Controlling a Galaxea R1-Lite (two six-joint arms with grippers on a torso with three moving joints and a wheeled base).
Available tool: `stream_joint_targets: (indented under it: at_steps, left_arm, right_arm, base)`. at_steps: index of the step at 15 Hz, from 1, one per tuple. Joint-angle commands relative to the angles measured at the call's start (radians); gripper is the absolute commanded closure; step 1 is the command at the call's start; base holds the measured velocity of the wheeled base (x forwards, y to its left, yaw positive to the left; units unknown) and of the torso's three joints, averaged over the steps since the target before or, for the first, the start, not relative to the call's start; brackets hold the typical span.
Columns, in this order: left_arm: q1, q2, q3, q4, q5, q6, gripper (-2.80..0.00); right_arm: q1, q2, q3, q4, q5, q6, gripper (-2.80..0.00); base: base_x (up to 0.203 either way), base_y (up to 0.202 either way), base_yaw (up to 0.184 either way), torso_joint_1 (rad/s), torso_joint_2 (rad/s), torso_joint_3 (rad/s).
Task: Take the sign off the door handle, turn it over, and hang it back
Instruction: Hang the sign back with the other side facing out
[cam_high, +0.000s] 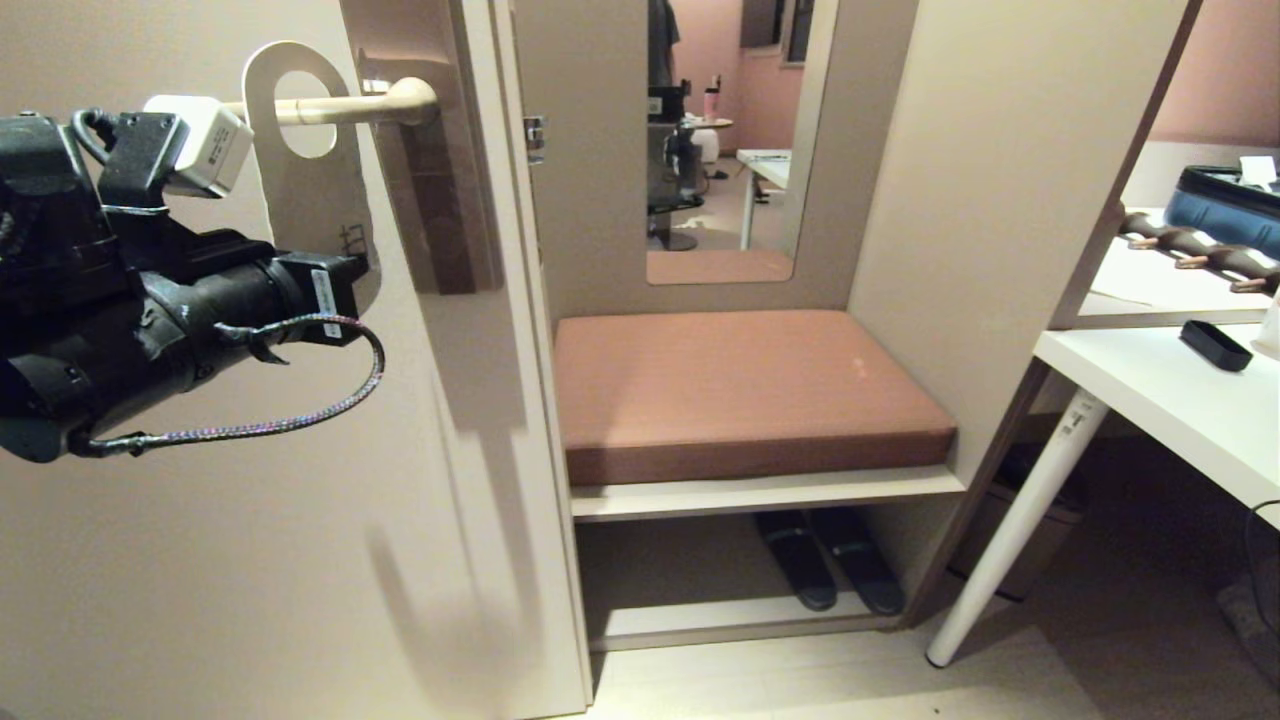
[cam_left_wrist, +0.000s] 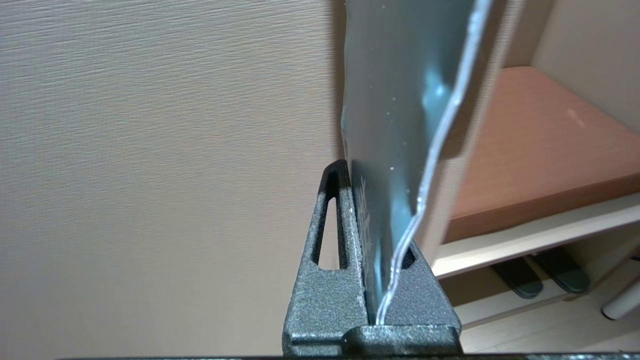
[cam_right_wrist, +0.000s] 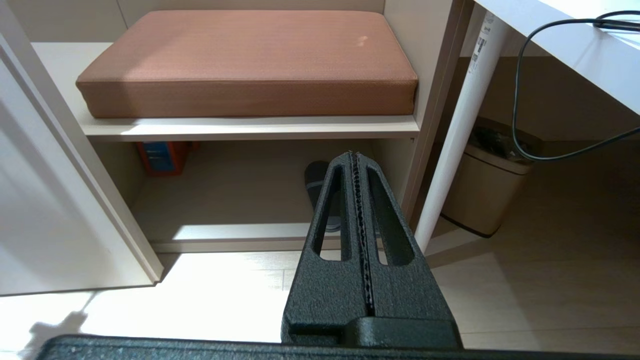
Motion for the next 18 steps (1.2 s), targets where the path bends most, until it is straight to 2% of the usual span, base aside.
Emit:
stream_joint_targets:
  at_steps: [1, 9, 12, 18]
  left_arm:
    - [-0.046, 0.000, 0.001, -0.003, 0.021, -0.001, 0.00]
    - [-0.126, 0.001, 0.058, -0.013, 0.082, -0.004, 0.00]
    - [-0.128, 0.004, 0.096, -0.053, 0.083, -0.003, 0.00]
    - [-0.128, 0.005, 0.099, -0.055, 0.082, 0.001, 0.00]
  right_arm:
    - [-0.001, 0.000, 0.000, 0.000, 0.000, 0.000, 0.00]
    - [0.000, 0.000, 0.000, 0.000, 0.000, 0.000, 0.00]
    - [0.000, 0.000, 0.000, 0.000, 0.000, 0.000, 0.00]
    - [-0.001, 0.000, 0.000, 0.000, 0.000, 0.000, 0.00]
  base:
    - [0.000, 0.000, 0.000, 0.000, 0.00, 0.000]
    - [0.000, 0.000, 0.000, 0.000, 0.00, 0.000]
    - [0.000, 0.000, 0.000, 0.000, 0.00, 0.000]
    - [0.000, 0.000, 0.000, 0.000, 0.00, 0.000]
